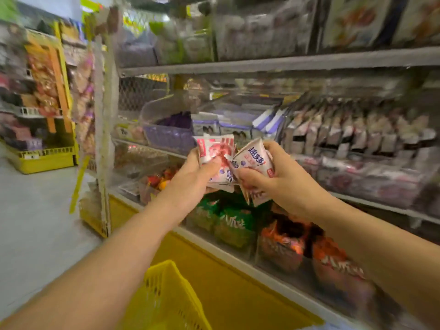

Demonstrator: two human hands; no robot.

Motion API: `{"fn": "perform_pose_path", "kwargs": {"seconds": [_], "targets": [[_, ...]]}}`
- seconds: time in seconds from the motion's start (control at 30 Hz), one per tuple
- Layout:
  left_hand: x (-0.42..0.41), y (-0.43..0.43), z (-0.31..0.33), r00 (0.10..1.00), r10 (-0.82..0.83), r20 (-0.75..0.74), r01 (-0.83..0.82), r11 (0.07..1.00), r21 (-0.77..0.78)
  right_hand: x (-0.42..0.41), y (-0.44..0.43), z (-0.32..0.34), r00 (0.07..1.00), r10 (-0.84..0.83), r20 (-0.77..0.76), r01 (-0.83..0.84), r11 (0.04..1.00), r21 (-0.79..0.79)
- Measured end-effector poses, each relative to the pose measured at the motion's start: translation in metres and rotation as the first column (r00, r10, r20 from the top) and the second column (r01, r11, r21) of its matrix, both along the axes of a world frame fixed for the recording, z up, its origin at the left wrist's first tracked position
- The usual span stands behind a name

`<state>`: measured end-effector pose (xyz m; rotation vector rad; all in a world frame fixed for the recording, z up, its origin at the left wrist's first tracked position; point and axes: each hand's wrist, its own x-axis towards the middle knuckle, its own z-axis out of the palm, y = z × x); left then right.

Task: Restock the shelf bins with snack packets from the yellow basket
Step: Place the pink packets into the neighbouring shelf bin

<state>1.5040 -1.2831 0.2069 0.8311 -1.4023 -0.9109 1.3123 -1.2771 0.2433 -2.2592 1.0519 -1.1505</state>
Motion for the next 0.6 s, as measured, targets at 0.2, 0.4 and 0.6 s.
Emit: {"fn": "perform_pose_path", "kwargs": {"seconds": [0.2,0.4,0.6], "targets": [[-0.076,-0.009,0.092,0.946,0.016,0.325,0.066,0.968,-0.241,-0.090,0.028,0.086,0.971,-0.215,-0.105,0.184,0.951,-0.250],[-0.120,-0.031,0.136,0.688,-0.047,0.724,0.186,0.976,-0.114,-0.155,0.030,0.129,0.888,-0.362,-0.283,0.289,0.919,-0.270],[-0.139,-0.058,0.164,0.185,-0.101,0.978,0.135,0.988,0.076,-0.175,0.012,0.137,0.873,-0.348,-0.342,0.278,0.931,-0.238]]}}
